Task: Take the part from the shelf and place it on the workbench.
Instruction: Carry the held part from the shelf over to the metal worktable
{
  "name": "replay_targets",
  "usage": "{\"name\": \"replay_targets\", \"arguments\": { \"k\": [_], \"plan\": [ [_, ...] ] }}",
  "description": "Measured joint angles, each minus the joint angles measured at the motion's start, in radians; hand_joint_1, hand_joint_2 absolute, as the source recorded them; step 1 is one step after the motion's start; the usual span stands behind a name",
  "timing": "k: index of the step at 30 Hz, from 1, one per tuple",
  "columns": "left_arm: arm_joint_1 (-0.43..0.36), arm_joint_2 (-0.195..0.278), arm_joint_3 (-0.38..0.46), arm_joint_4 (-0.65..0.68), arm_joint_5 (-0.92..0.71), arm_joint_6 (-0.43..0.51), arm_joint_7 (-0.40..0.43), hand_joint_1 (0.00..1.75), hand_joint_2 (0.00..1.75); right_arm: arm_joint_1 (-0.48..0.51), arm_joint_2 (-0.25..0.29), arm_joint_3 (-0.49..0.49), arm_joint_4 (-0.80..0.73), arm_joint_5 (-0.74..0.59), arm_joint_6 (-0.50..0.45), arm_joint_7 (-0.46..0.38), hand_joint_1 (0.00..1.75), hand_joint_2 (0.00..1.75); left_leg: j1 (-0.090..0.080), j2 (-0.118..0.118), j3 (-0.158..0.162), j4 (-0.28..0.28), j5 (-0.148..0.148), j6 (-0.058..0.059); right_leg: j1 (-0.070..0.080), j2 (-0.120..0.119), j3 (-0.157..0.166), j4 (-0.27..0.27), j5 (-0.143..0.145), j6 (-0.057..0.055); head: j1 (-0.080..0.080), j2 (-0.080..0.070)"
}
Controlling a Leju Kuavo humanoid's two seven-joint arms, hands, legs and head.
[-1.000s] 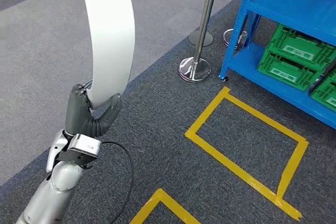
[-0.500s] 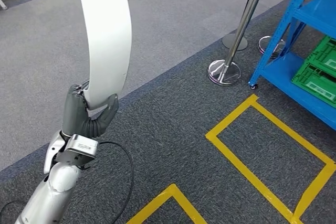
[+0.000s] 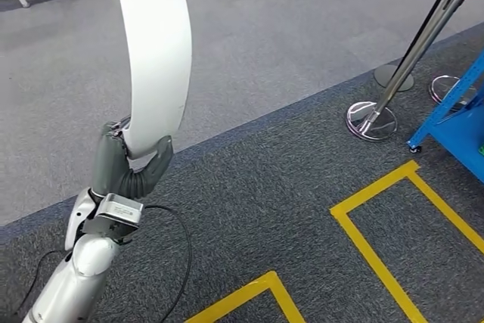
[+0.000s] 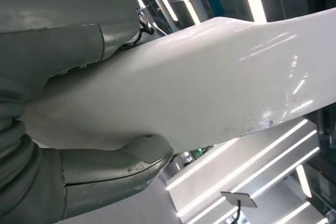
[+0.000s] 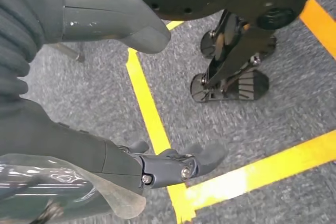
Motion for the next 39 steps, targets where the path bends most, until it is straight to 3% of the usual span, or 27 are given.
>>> {"name": "replay_targets", "arguments": {
  "k": [2, 3, 4, 6, 8, 9, 10, 11, 13, 15, 17, 18, 20, 21, 22, 24, 25, 26, 28, 30, 32, 33, 35, 37, 39],
  "plan": [
    [0.001, 0.001, 0.000, 0.000, 0.000, 0.000, 0.000, 1.75, 1.75, -0.001, 0.001, 0.000, 0.000, 0.000, 0.000, 0.000, 0.00, 1.75, 0.002, -0.018, -0.008, 0.002, 0.003, -0.009, -0.002, -0.018, 0.008, -0.014, -0.001, 0.002, 0.000, 0.000],
    [0.002, 0.001, 0.000, 0.000, 0.000, 0.000, 0.000, 1.75, 1.75, -0.001, 0.002, 0.000, 0.000, 0.000, 0.000, 0.000, 0.00, 1.75, 0.000, -0.009, -0.012, 0.010, -0.004, -0.015, -0.005, -0.029, 0.011, -0.020, 0.002, 0.000, -0.001, 0.000],
    [0.001, 0.002, 0.000, -0.001, 0.000, 0.000, 0.000, 1.75, 1.75, -0.001, 0.003, 0.000, 0.000, 0.000, 0.000, 0.000, 0.00, 1.75, -0.002, 0.012, -0.021, 0.032, -0.021, -0.021, -0.007, -0.042, 0.014, -0.025, 0.004, -0.002, -0.004, 0.000],
    [0.001, 0.002, 0.000, -0.001, 0.000, 0.000, 0.000, 1.75, 1.75, 0.001, 0.003, 0.000, 0.000, 0.000, 0.000, 0.000, 0.00, 1.75, 0.000, 0.068, -0.064, 0.133, -0.081, -0.036, -0.009, -0.069, 0.017, -0.029, 0.006, -0.005, -0.011, 0.000],
    [0.003, 0.003, 0.000, 0.000, 0.000, 0.000, 0.000, 1.75, 1.75, 0.003, 0.003, 0.000, 0.000, 0.000, 0.000, 0.000, 0.00, 1.75, 0.011, 0.090, -0.118, 0.250, -0.126, -0.047, -0.010, -0.097, 0.017, -0.028, 0.004, -0.005, -0.014, 0.000],
    [0.004, 0.003, 0.000, 0.000, 0.000, 0.000, 0.000, 1.75, 1.75, 0.003, 0.003, 0.000, 0.000, 0.000, 0.000, 0.000, 0.00, 1.75, 0.017, 0.094, -0.128, 0.270, -0.123, -0.052, -0.010, -0.110, 0.018, -0.027, 0.002, -0.004, -0.014, 0.000],
    [0.004, 0.004, 0.000, 0.000, 0.000, 0.000, 0.000, 1.75, 1.75, 0.003, 0.003, 0.000, 0.000, 0.000, 0.000, 0.000, 0.00, 1.75, 0.022, 0.098, -0.120, 0.252, -0.101, -0.056, -0.010, -0.123, 0.019, -0.026, 0.000, -0.002, -0.015, 0.000],
    [0.004, 0.004, 0.000, 0.000, 0.000, 0.000, 0.000, 1.75, 1.75, 0.002, 0.003, 0.000, 0.000, 0.000, 0.000, 0.000, 0.00, 1.75, 0.026, 0.107, -0.093, 0.196, -0.065, -0.058, -0.011, -0.135, 0.021, -0.025, -0.003, 0.000, -0.015, 0.000],
    [0.003, 0.004, 0.000, 0.000, 0.000, 0.000, 0.000, 1.75, 1.75, 0.000, 0.003, 0.000, 0.000, 0.000, 0.000, 0.000, 0.00, 1.75, 0.022, 0.146, -0.028, 0.064, -0.013, -0.055, -0.009, -0.156, 0.028, -0.022, -0.010, 0.008, -0.015, 0.000],
    [0.002, 0.003, 0.000, 0.000, 0.000, 0.000, 0.000, 1.75, 1.75, 0.000, 0.003, 0.000, 0.000, 0.000, 0.000, 0.000, 0.00, 1.75, 0.013, 0.170, -0.002, 0.005, -0.005, -0.042, -0.006, -0.175, 0.031, -0.022, -0.014, 0.018, -0.013, 0.000],
    [0.003, 0.003, 0.000, -0.001, 0.000, 0.000, 0.000, 1.75, 1.75, -0.002, 0.003, 0.000, 0.000, 0.000, 0.000, 0.000, 0.00, 1.75, 0.010, 0.152, -0.005, 0.001, -0.003, -0.025, -0.006, -0.194, 0.035, -0.023, -0.017, 0.028, -0.012, 0.000],
    [0.003, 0.003, 0.000, -0.001, 0.000, 0.000, 0.000, 1.75, 1.75, -0.004, 0.003, 0.000, 0.000, 0.000, 0.000, 0.000, 0.00, 1.75, 0.011, 0.142, -0.004, -0.003, 0.000, -0.017, -0.008, -0.186, 0.033, -0.018, -0.024, 0.034, -0.010, 0.000],
    [0.001, 0.002, 0.000, -0.002, 0.000, 0.000, 0.000, 1.75, 1.75, -0.008, 0.003, 0.000, 0.000, 0.000, 0.001, -0.001, 0.00, 1.75, 0.014, 0.123, -0.003, -0.011, 0.007, -0.004, -0.013, -0.137, 0.007, 0.039, -0.063, 0.041, -0.007, 0.000],
    [0.001, 0.001, 0.000, -0.002, 0.000, 0.000, 0.000, 1.75, 1.75, -0.008, 0.003, 0.000, 0.000, 0.000, 0.001, -0.001, 0.00, 1.75, 0.015, 0.113, -0.004, -0.012, 0.008, 0.001, -0.015, -0.107, -0.024, 0.101, -0.095, 0.042, -0.004, 0.000],
    [0.001, 0.000, 0.000, -0.002, 0.000, 0.000, 0.000, 1.75, 1.75, -0.006, 0.003, 0.000, 0.000, 0.000, 0.000, -0.001, 0.00, 1.75, 0.015, 0.102, -0.006, -0.011, 0.009, 0.003, -0.015, -0.091, -0.059, 0.173, -0.125, 0.043, -0.003, 0.000],
    [0.002, 0.000, 0.000, -0.002, 0.000, 0.000, 0.000, 1.75, 1.75, -0.001, 0.003, 0.000, 0.000, 0.000, 0.000, 0.000, 0.00, 1.75, 0.013, 0.077, -0.007, -0.010, 0.010, 0.005, -0.014, -0.082, -0.116, 0.276, -0.150, 0.043, -0.002, 0.000],
    [0.003, 0.000, 0.000, -0.002, 0.000, 0.000, 0.000, 1.75, 1.75, 0.001, 0.003, 0.000, 0.000, 0.000, 0.000, 0.000, 0.00, 1.75, 0.013, 0.064, -0.007, -0.008, 0.010, 0.005, -0.014, -0.081, -0.121, 0.275, -0.132, 0.042, -0.002, 0.000],
    [0.004, 0.000, 0.000, -0.002, 0.000, 0.000, 0.000, 1.75, 1.75, 0.001, 0.003, 0.000, 0.000, 0.000, 0.000, 0.000, 0.00, 1.75, 0.012, 0.051, -0.006, -0.007, 0.010, 0.005, -0.014, -0.076, -0.107, 0.233, -0.098, 0.040, -0.002, 0.000],
    [0.004, 0.000, 0.000, -0.002, 0.000, 0.000, 0.000, 1.75, 1.75, 0.001, 0.003, 0.000, 0.000, 0.000, 0.000, 0.000, 0.00, 1.75, 0.011, 0.026, -0.009, 0.001, 0.008, 0.002, -0.018, -0.035, -0.049, 0.095, -0.027, 0.035, -0.002, 0.000],
    [0.004, 0.000, 0.000, -0.002, 0.000, 0.000, 0.000, 1.75, 1.75, 0.001, 0.003, 0.000, 0.000, 0.000, 0.000, 0.000, 0.00, 1.75, 0.010, 0.003, -0.018, 0.009, 0.008, -0.008, -0.021, 0.000, -0.008, 0.011, -0.006, 0.032, -0.002, 0.000],
    [0.005, 0.000, 0.000, -0.002, 0.000, 0.000, 0.000, 1.75, 1.75, 0.000, 0.003, 0.000, 0.000, 0.000, 0.000, 0.000, 0.00, 1.75, 0.014, -0.020, -0.028, 0.011, 0.014, -0.021, -0.020, -0.012, 0.001, 0.000, -0.010, 0.028, -0.003, 0.000],
    [0.005, 0.001, 0.000, -0.002, 0.000, 0.000, 0.000, 1.75, 1.75, 0.000, 0.004, 0.000, 0.000, 0.000, 0.000, 0.000, 0.00, 1.75, 0.014, -0.018, -0.032, 0.014, 0.013, -0.027, -0.021, -0.024, 0.002, -0.003, -0.007, 0.024, -0.002, 0.000],
    [0.004, 0.001, 0.000, -0.002, 0.000, 0.000, 0.000, 1.75, 1.75, 0.000, 0.004, 0.000, 0.000, 0.000, 0.000, 0.000, 0.00, 1.75, 0.013, 0.023, -0.053, 0.059, -0.018, -0.039, -0.024, -0.051, 0.006, -0.008, -0.004, 0.015, -0.009, 0.000],
    [0.003, 0.002, 0.000, -0.002, 0.000, 0.000, 0.000, 1.75, 1.75, 0.002, 0.005, 0.000, 0.000, 0.000, 0.000, 0.000, 0.00, 1.75, 0.016, 0.076, -0.104, 0.173, -0.080, -0.050, -0.023, -0.078, 0.008, -0.009, -0.005, 0.009, -0.016, 0.000],
    [0.004, 0.002, 0.000, -0.002, 0.000, 0.000, 0.000, 1.75, 1.75, 0.004, 0.005, 0.000, 0.000, 0.000, 0.000, 0.000, 0.00, 1.75, 0.021, 0.091, -0.145, 0.263, -0.120, -0.055, -0.022, -0.096, 0.008, -0.009, -0.007, 0.007, -0.016, 0.000]
  ]
}}
